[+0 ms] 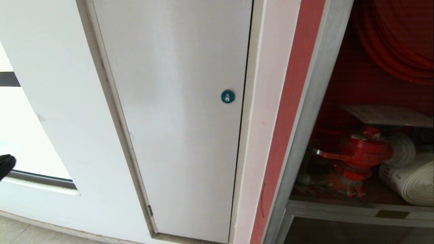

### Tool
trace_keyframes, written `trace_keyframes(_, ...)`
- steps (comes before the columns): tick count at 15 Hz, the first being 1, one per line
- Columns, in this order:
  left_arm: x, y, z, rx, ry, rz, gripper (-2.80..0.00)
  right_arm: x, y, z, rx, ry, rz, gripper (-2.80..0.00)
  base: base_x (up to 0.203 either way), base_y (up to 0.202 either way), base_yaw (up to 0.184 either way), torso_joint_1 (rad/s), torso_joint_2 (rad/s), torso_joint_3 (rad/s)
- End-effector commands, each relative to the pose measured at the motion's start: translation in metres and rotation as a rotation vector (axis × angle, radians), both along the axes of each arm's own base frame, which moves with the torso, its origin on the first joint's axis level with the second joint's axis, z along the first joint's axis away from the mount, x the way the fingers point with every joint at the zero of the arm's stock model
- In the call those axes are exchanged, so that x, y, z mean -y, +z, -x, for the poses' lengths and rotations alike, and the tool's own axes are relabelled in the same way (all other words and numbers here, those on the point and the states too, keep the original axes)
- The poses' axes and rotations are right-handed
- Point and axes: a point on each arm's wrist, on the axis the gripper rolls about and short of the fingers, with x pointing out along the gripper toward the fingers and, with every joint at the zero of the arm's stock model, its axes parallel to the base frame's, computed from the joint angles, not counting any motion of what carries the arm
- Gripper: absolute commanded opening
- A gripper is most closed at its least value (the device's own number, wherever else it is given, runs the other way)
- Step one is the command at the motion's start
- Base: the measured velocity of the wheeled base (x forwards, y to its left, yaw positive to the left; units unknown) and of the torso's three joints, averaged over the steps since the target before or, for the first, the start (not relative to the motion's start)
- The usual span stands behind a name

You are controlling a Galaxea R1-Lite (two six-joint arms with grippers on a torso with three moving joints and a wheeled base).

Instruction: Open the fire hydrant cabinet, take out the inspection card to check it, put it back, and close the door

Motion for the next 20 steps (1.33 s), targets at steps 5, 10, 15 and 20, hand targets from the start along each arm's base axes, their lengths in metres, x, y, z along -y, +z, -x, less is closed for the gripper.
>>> trace_keyframes(5,-0.005,-0.01,0.069,0.265,0.204,0.005,-2.8,0.0,0.0,0.0,0.002,0.0,0.0,-2.8,0.0,0.0,0.0,0.0,0.0,0.0)
trace_keyframes(10,-0.005,-0.065,0.081,0.259,0.188,-0.012,-2.8,0.0,0.0,0.0,0.002,0.001,0.0,-2.8,0.0,0.0,0.0,0.0,0.0,0.0)
trace_keyframes(15,-0.006,-0.13,0.07,0.061,0.169,-0.016,-2.8,0.0,0.0,0.0,0.002,0.0,0.0,-2.8,0.0,0.0,0.0,0.0,0.0,0.0)
trace_keyframes(20,-0.006,-0.143,0.066,-0.014,0.142,0.096,-2.8,0.0,0.0,0.0,0.002,0.001,0.0,-2.8,0.0,0.0,0.0,0.0,0.0,0.0)
